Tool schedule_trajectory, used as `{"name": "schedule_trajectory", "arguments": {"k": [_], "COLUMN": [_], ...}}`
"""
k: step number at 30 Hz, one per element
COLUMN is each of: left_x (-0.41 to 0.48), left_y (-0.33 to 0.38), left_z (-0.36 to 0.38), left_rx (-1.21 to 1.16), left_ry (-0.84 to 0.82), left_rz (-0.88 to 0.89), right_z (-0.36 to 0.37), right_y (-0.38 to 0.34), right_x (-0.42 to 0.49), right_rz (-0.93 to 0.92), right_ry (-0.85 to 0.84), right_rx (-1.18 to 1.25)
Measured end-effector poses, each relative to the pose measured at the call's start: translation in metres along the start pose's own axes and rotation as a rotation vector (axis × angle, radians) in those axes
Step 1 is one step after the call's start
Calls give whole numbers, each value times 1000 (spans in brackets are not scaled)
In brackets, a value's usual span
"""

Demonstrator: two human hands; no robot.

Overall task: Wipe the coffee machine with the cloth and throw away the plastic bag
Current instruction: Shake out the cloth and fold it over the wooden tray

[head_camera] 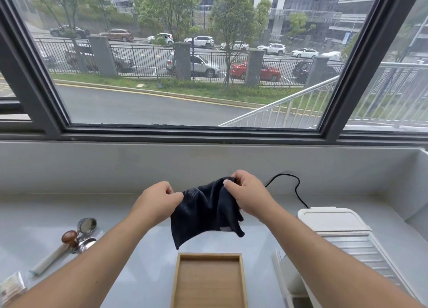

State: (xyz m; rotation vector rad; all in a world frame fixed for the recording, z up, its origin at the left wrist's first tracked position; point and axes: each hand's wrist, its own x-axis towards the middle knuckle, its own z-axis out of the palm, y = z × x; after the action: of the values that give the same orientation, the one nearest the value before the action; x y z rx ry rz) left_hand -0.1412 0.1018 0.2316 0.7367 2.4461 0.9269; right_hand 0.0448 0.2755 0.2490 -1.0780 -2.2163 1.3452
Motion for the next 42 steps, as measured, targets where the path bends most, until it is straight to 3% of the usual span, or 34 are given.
{"name": "schedule_trajectory", "arguments": {"k": [4,9,16,20,24,29,34,39,42], "left_x": [1,-3,-14,-16,-13,-5,-3,-11,-14], "left_y": [-9,-12,0,7,9,16,24,29,31], "left_z": [-9,-10,11,19,14,7,2,-4,-6], "left_rx": [-43,81,-107,-107,-187,-314,-404,-566,-597], "left_ry": [-37,-148,-426,-349,-232,-172,-243,-393,-436], "left_rz": [-55,-63,144,185,102,24,48,80,70], "right_z": [-18,-23,-7,-9,-14,-2,9,-4,-8], "right_y": [-13,-31,-51,-58,-56,-49,-38,-23,-17], "right_x": [3,6,2,-3,-12,-37,-46,-25,-18], "right_rz": [-144,-254,-389,-447,-499,-548,-491,-467,-350], "right_ry": [46,-85,-235,-205,-126,-246,-412,-137,-100], "right_rx": [-8,103,-117,-253,-296,-371,-507,-449,-360]}}
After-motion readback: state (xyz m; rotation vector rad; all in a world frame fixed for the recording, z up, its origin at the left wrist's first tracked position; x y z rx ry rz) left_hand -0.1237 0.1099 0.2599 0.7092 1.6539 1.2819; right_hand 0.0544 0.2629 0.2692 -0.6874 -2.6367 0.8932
